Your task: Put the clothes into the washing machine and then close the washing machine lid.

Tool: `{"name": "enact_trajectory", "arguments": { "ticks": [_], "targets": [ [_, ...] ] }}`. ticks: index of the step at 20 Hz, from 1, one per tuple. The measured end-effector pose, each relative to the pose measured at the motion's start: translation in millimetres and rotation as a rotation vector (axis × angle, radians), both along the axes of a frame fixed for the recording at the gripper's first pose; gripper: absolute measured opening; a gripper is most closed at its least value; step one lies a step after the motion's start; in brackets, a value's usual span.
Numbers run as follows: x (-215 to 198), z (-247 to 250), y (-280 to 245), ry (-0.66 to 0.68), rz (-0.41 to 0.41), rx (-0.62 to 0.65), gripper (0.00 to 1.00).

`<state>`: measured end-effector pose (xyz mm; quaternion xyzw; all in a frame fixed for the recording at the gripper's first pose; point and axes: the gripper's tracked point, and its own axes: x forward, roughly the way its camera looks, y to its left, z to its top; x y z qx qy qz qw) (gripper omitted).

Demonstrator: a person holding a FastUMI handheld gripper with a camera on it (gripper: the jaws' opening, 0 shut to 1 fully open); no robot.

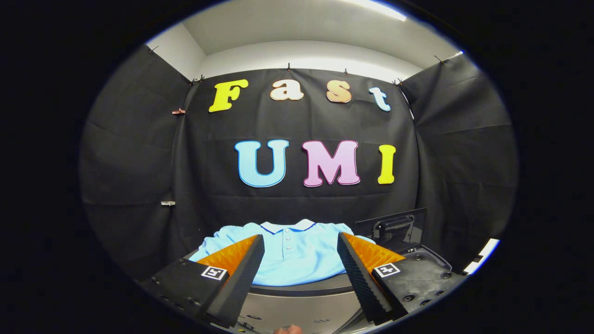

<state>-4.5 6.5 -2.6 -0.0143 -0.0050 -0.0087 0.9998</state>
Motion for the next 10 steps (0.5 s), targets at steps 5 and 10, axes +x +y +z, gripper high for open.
{"name": "enact_trajectory", "arguments": {
  "ticks": [5, 10],
  "targets": [
    [5.3, -6.2, 5.4, 0.019, -0.003, -0.008, 0.99],
    [16.6, -10.0, 4.3, 0.034, -0.014, 0.007, 0.99]
  ]
}}
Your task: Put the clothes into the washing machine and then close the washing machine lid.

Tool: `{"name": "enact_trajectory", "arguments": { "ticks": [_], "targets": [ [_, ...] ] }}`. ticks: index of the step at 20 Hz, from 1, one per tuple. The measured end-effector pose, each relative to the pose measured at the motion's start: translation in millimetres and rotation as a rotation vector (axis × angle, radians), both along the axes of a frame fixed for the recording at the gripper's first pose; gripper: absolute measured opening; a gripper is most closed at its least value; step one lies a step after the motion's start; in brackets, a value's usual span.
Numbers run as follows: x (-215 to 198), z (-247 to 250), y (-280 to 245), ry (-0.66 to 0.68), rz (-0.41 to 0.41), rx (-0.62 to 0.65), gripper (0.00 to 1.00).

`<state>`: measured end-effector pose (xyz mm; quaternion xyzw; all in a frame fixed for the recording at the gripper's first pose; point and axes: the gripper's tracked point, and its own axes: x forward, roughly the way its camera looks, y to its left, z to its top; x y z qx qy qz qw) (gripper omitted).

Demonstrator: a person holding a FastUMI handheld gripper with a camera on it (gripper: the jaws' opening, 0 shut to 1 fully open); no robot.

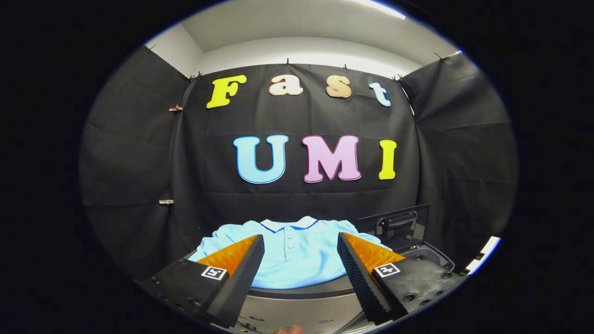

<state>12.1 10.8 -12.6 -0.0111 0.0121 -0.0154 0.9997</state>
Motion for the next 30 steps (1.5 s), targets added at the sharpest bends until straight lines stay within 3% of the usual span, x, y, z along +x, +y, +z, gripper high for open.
{"name": "enact_trajectory", "arguments": {
  "ticks": [8, 13, 20, 30],
  "targets": [
    [24.7, -11.6, -5.3, 0.051, -0.015, 0.005, 0.99],
    [58.3, -8.8, 2.9, 0.121, 0.017, 0.024, 0.99],
    [118.1, -40.8, 6.5, 0.388, 0.008, 0.038, 0.99],
    [164.4, -112.3, 15.0, 0.761, 0.021, 0.032, 1.00]
  ]
}}
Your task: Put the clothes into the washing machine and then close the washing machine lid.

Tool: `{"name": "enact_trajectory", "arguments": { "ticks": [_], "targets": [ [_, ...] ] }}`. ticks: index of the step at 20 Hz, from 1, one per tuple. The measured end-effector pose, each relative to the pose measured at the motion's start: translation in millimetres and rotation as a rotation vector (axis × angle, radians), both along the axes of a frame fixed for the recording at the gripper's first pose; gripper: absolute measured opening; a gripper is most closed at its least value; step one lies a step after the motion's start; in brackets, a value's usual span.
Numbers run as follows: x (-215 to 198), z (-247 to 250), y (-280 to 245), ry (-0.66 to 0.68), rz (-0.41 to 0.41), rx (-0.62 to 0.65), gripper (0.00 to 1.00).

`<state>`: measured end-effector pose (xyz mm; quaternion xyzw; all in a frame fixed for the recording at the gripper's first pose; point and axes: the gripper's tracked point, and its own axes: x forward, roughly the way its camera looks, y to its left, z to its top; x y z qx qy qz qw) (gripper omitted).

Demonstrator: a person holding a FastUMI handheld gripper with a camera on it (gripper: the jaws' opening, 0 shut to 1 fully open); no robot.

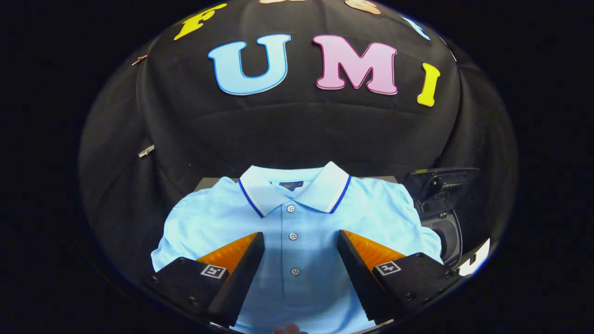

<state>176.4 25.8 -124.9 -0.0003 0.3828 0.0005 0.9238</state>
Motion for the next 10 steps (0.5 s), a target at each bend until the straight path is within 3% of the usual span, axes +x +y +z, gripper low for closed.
{"name": "enact_trajectory", "arguments": {
  "ticks": [10],
  "targets": [
    [-1.8, -7.0, -6.4, 0.158, -0.010, -0.081, 0.93]
  ]
}}
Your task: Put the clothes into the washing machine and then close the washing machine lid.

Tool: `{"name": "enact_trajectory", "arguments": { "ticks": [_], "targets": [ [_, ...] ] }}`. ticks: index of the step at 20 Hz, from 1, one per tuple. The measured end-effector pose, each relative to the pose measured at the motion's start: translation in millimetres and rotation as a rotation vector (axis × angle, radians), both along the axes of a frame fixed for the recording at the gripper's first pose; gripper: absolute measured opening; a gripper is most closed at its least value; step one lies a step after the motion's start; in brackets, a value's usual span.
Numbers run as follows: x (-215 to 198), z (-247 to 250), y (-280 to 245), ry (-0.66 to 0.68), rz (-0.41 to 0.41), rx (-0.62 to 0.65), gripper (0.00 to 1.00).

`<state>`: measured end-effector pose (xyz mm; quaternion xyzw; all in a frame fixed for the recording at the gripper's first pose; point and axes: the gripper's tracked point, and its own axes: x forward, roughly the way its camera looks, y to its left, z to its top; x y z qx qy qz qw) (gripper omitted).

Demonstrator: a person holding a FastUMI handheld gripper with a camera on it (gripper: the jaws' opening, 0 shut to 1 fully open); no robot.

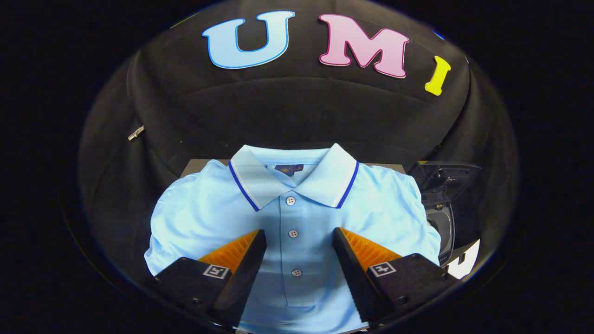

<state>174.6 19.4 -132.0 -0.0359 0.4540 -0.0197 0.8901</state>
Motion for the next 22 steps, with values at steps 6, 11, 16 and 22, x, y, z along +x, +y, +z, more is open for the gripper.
{"name": "enact_trajectory", "arguments": {
  "ticks": [6, 11, 16, 22],
  "targets": [
    [2.4, -0.8, -0.4, 0.001, 0.038, -0.001, 0.23],
    [3.6, 0.6, 0.7, -0.031, 0.045, -0.031, 0.08],
    [5.1, 2.1, 1.7, -0.058, 0.044, -0.032, 0.08],
    [6.2, 8.2, 3.0, -0.142, 0.064, -0.065, 0.08]
  ]
}}
